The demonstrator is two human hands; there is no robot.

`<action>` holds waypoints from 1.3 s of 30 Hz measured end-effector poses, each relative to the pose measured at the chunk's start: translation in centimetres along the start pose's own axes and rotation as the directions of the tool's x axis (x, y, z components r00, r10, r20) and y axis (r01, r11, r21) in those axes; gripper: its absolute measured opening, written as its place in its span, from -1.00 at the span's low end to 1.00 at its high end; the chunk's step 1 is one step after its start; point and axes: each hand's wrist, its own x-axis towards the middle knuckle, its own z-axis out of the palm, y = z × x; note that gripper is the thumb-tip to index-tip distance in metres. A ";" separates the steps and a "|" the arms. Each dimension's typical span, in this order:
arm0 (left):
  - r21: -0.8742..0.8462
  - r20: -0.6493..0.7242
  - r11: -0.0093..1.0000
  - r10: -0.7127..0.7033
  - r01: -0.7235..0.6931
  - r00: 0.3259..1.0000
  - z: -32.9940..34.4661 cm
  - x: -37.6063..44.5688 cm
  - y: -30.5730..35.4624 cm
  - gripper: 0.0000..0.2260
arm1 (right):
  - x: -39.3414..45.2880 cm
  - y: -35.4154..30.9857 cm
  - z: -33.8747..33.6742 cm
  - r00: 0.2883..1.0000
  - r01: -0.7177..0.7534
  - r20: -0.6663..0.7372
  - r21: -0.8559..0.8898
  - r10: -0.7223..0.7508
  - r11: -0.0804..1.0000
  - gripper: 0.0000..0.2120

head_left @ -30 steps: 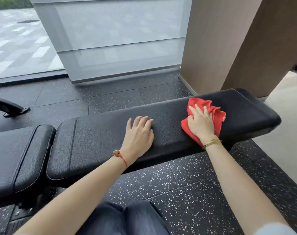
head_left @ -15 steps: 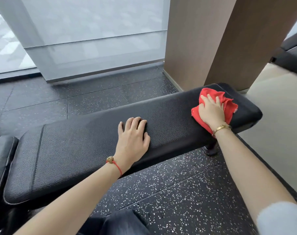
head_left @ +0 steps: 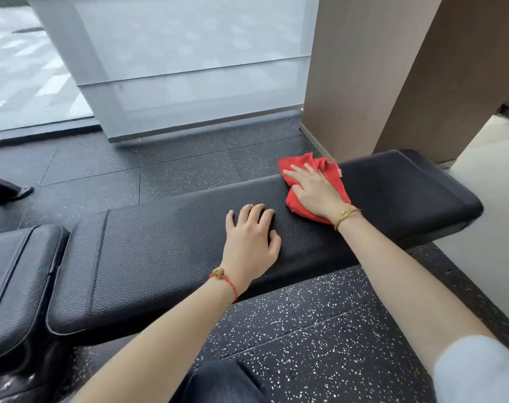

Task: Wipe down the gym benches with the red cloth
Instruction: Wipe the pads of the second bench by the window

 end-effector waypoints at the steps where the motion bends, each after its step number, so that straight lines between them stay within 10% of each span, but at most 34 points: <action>1: -0.006 0.005 1.000 0.000 0.000 1.000 -0.1 0.0 0.0 -0.61 | -0.8 -0.5 0.2 1.000 0.026 0.002 0.004 -0.026 1.000 -0.54; 6: -0.003 0.004 1.000 0.006 -0.006 1.000 -0.6 -0.5 -0.6 -0.61 | -5.3 -0.4 1.0 0.991 0.137 -0.014 0.031 -0.136 0.990 -0.54; 17: 0.118 -0.004 0.993 -0.026 0.026 1.000 -4.8 -4.6 -9.8 -0.64 | -0.6 -4.2 2.5 0.987 -0.138 -0.081 -0.010 0.136 0.990 -0.52; 32: 0.040 -0.149 0.866 -0.488 0.499 0.860 -7.2 -10.7 -18.3 -0.52 | -8.6 -21.0 9.2 0.889 0.450 0.075 0.041 -0.452 0.892 -0.51; 39: 0.049 -0.158 0.855 -0.504 0.517 0.849 -6.6 -10.5 -18.1 -0.61 | -5.0 -13.5 6.2 0.996 0.084 -0.010 0.015 -0.084 0.996 -0.53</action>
